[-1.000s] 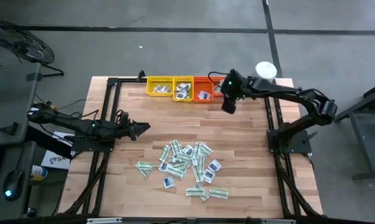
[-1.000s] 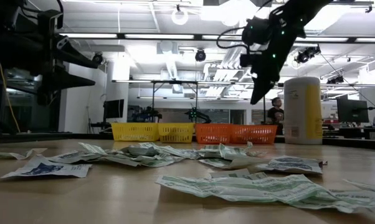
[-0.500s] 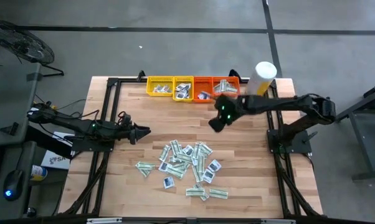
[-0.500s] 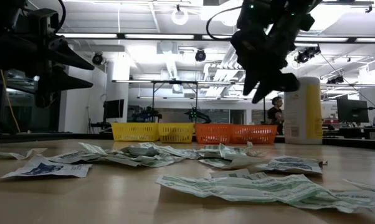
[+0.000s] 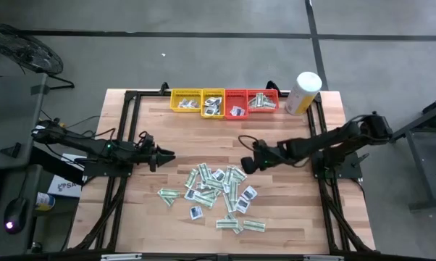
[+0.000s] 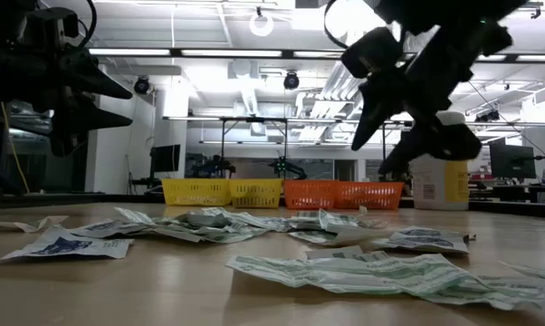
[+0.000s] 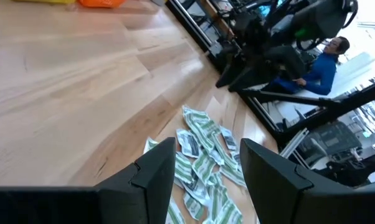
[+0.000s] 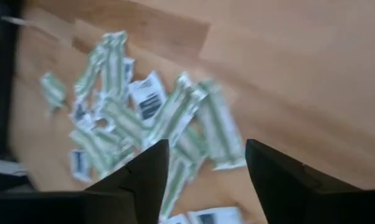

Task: Pick & Place First Aid Supplies
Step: Put the green pad into the right orange bin

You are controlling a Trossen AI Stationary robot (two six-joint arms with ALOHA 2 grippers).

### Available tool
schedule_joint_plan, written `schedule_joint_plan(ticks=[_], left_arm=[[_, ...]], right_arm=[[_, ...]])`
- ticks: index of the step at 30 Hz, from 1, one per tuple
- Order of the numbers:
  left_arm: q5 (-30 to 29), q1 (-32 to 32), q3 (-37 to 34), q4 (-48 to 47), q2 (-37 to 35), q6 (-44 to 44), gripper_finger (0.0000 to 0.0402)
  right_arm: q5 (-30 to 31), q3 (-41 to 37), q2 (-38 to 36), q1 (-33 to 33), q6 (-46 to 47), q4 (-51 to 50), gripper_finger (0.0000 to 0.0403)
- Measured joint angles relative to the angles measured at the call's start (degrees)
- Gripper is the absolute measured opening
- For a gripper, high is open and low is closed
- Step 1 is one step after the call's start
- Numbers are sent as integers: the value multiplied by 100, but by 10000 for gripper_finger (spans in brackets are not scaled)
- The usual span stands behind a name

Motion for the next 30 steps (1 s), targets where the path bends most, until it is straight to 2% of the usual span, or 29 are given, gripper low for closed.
schedule_joint_plan(ticks=[3,12,19,30], left_arm=[[17,0,0,0,1,16,179],[99,0,0,2,1,59,179],[162,0,0,2,0,61,179],[168,0,0,-2,0,61,179]], right_arm=[[132,-291,39,281,384,693,226],[671,-394,557,929,1090,1486,232],[787,-383,961,1093,1569,1728,232],[787,128,1719,1110,1601,1715,232]])
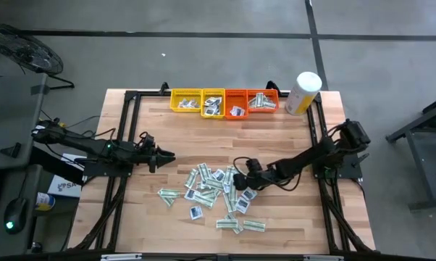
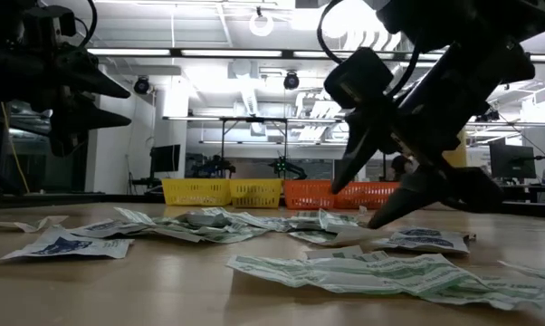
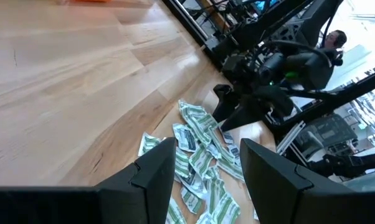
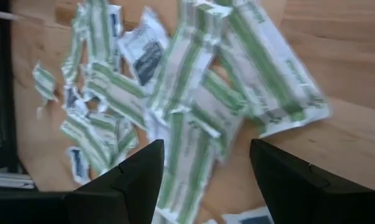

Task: Pick & Place First Aid Supplies
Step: Put the green pad into the right orange bin

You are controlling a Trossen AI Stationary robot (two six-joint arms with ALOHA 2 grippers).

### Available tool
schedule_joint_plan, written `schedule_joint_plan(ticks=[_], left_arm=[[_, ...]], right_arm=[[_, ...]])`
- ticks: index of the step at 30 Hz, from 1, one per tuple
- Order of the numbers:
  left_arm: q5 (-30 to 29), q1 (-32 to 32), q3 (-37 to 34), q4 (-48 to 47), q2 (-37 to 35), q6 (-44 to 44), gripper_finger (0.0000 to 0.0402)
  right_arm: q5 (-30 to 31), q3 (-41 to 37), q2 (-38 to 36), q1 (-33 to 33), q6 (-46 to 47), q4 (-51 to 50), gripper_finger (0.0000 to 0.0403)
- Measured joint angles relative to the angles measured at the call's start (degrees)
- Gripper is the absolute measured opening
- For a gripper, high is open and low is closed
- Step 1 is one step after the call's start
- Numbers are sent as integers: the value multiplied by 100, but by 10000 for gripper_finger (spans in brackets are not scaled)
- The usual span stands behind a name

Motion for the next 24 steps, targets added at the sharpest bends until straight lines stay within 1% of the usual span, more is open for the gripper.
schedule_joint_plan(ticks=[4,9,17,24], left_arm=[[80,0,0,0,0,0,179],[155,0,0,-17,0,0,179],[157,0,0,-39,0,0,179],[157,0,0,-38,0,-1,179]], right_arm=[[238,45,93,5,180,11,223],[394,42,92,1,222,-80,188],[437,35,91,0,187,-175,129],[426,31,91,-2,185,-201,99]])
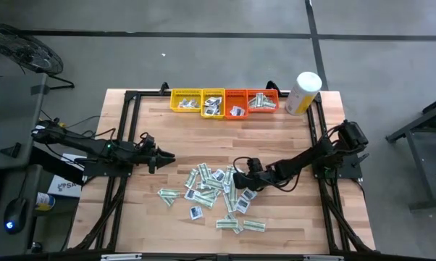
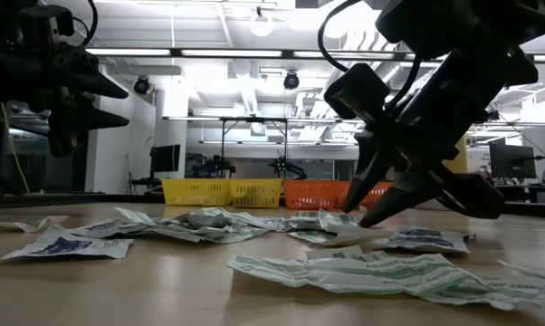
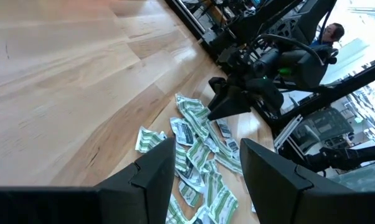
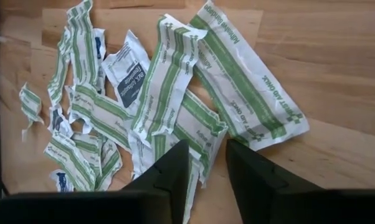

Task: Pick & Place First Aid Supplies
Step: Put the green pad into the right orange bin

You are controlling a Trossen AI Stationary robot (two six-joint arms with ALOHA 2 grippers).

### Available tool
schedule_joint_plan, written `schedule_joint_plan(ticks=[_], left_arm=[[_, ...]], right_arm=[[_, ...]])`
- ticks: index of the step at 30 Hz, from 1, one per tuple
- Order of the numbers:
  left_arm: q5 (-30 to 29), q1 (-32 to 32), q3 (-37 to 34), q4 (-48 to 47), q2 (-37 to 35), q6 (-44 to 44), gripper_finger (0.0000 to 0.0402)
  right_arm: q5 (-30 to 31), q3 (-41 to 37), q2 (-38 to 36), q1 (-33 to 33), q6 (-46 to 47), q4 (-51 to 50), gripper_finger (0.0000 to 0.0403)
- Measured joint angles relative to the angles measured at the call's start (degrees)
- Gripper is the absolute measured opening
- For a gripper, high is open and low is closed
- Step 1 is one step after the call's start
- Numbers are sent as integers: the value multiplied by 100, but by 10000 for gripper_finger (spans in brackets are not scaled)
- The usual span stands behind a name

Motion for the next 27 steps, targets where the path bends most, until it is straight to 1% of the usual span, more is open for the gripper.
schedule_joint_plan(ticks=[11,22,27], left_arm=[[2,0,0,-1,0,1,179],[0,-2,0,-1,0,-1,179],[-1,0,0,-1,0,-1,179]], right_arm=[[-12,0,0,0,-4,11,62],[-13,-2,-163,0,-282,50,5],[-5,-2,-397,0,-387,-20,4]])
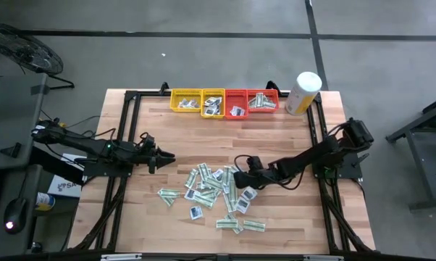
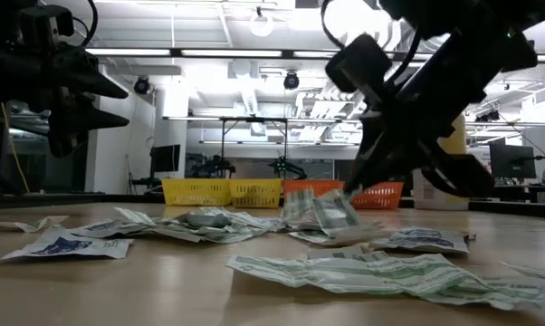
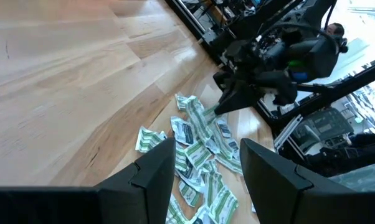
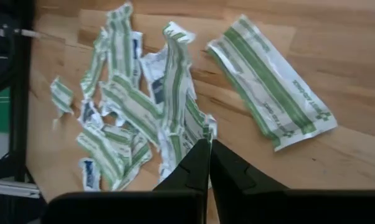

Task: Pick & Place First Aid Supplies
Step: Put the green pad into the right orange bin

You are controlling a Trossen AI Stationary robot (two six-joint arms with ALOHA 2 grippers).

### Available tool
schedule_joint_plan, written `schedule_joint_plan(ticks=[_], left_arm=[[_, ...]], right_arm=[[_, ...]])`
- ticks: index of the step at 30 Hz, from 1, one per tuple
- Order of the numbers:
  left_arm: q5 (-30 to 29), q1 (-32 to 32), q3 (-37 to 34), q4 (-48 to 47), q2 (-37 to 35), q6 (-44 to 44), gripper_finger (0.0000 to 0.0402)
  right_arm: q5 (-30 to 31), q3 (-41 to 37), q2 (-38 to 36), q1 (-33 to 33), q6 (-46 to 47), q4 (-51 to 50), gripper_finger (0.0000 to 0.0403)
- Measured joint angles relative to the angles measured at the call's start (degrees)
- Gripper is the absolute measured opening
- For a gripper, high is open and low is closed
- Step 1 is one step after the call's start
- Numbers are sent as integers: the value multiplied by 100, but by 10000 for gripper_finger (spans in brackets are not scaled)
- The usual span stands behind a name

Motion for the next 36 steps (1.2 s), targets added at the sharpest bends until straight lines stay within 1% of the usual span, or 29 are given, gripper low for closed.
schedule_joint_plan(ticks=[4,8,17,20,25,30,36], left_arm=[[-1,0,0,2,0,0,179],[-1,0,0,0,1,0,179],[-1,0,0,22,0,-17,179],[-1,0,0,22,2,-17,179],[-18,0,0,19,1,-17,179],[-55,0,0,20,2,-20,179],[-161,0,0,22,2,-20,179]], right_arm=[[67,0,-270,0,-223,-96,2],[327,0,-601,-6,-389,-254,1],[586,0,-1473,-198,-786,-1153,1],[794,0,-1808,-318,-978,-1501,1],[1087,2,-2358,-645,-1308,-2111,0],[1355,2,-2807,-1113,-1713,-2625,0],[1490,2,-3010,-1817,-2316,-2849,0]])
